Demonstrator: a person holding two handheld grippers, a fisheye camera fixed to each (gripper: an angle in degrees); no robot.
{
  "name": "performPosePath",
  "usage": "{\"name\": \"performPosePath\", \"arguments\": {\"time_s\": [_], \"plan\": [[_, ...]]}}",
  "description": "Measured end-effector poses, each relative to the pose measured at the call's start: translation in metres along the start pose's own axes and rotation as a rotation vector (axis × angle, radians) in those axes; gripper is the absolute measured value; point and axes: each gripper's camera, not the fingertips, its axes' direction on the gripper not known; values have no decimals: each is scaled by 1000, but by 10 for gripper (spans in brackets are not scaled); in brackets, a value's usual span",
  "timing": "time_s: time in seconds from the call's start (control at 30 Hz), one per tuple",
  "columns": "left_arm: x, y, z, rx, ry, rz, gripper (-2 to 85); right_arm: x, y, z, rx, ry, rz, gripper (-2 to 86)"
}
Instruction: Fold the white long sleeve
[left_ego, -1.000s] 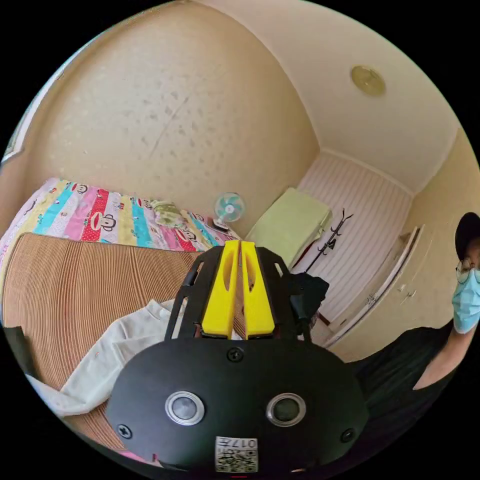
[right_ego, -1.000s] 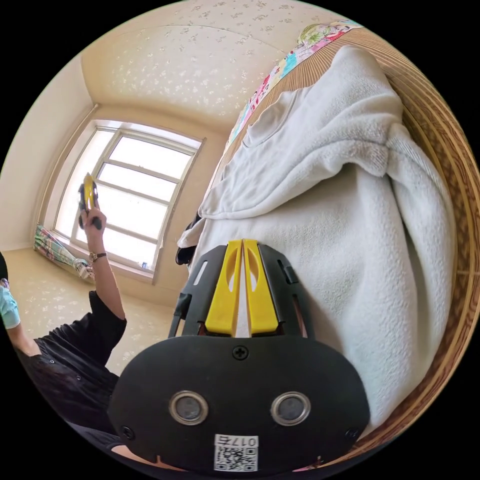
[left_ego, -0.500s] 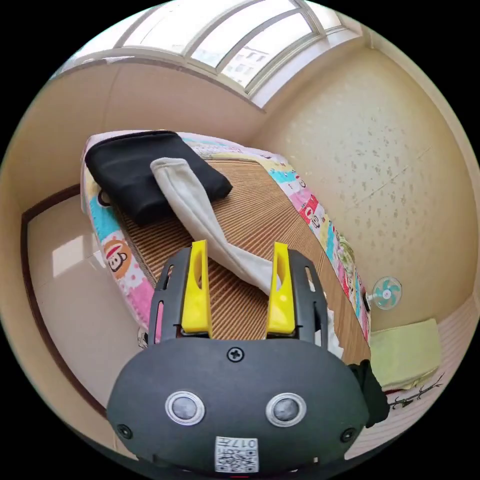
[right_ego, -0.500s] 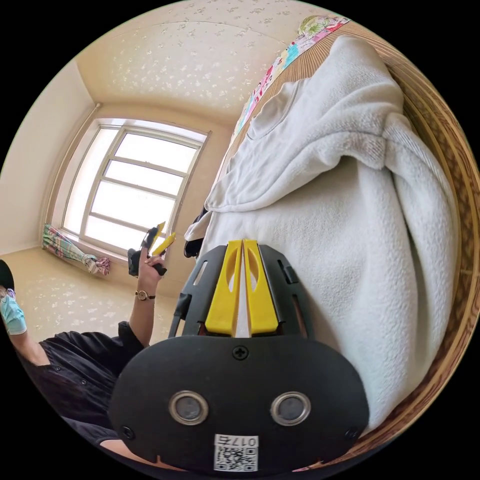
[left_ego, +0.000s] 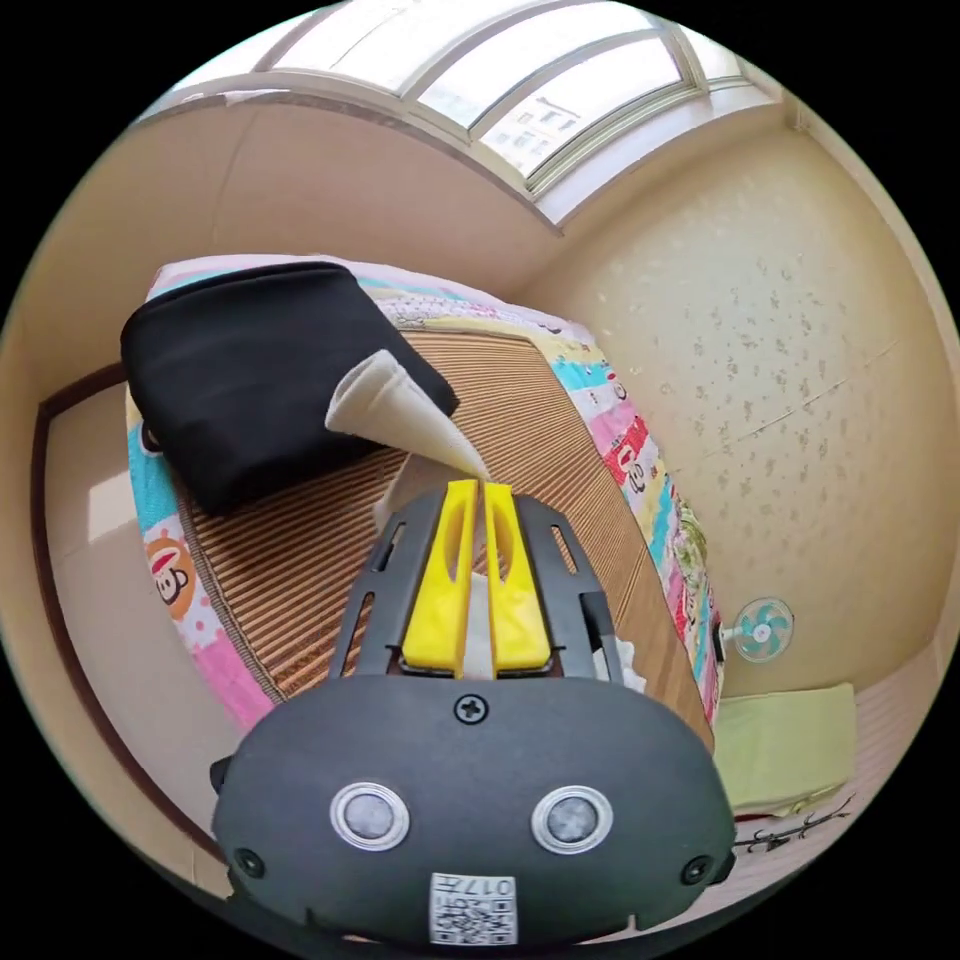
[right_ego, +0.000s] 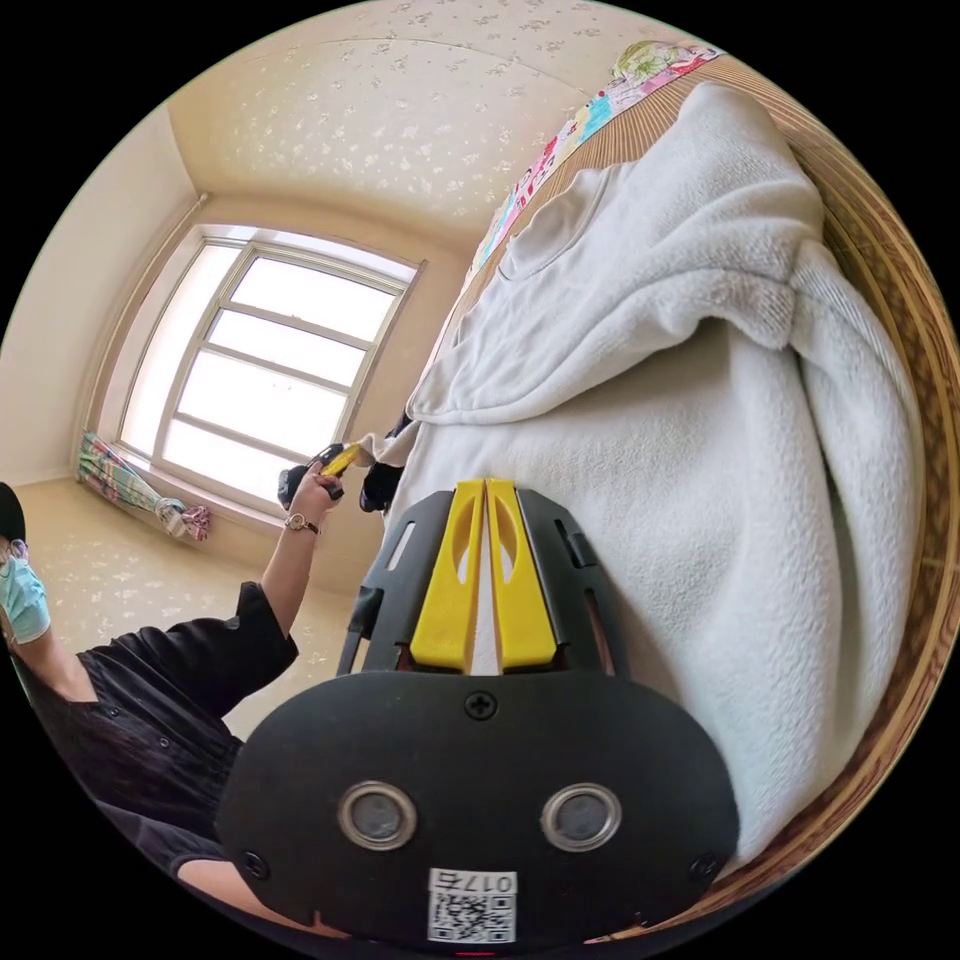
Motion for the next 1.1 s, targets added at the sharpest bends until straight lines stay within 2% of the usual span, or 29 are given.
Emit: {"name": "performPosePath", "arguments": {"time_s": [0.03, 0.07, 0.1, 0.17, 0.3, 0.33, 0.4, 0.47, 0.57, 0.63, 0.67, 0.7, 0.73, 0.8, 0.9, 1.0, 1.1], "plan": [[12, 10, 0, 0, 39, 20, 1, 0, -1, 1, -2, -1, 1, 6], [42, 36, 0, -5, 167, 90, -2, -1, -1, 2, -2, -3, 2, 6], [78, 69, -2, -19, 309, 212, -2, -1, -2, 3, -3, -5, 4, 6], [137, 132, -8, -51, 430, 428, 0, -2, -3, 5, -4, -7, 6, 6], [235, 307, 7, -259, 574, 906, 26, -6, -7, 12, -8, -19, 21, 6], [241, 329, 15, -305, 565, 955, 38, -7, -8, 14, -9, -26, 33, 7], [235, 392, 49, -457, 406, 992, 89, -9, -9, 16, -11, -37, 66, 8], [204, 412, 65, -501, 319, 951, 106, -14, -10, 17, -29, -55, 115, 11], [129, 411, 61, -495, 255, 873, 106, -54, 9, 7, -75, 3, 24, 16], [78, 404, 49, -439, 180, 854, 101, -98, 44, -12, -53, 188, -95, 17], [47, 399, 43, -401, 80, 840, 94, -109, 54, -17, -38, 263, -114, 17], [20, 393, 42, -373, -41, 821, 83, -127, 73, -25, 2, 436, -132, 15], [8, 391, 43, -368, -95, 817, 77, -142, 89, -29, 49, 584, -161, 13], [-24, 387, 64, -422, -205, 830, 27, -154, 102, -21, 69, 741, -232, 9], [-13, 377, 99, -449, -213, 882, -4, -139, 71, 32, -139, 984, -267, 5], [41, 364, 154, -506, -339, 970, -7, -137, -4, 71, -226, 1031, -268, 4], [83, 335, 201, -490, -309, 1008, -2, -122, -90, 100, -285, 1057, -259, 5]]}}
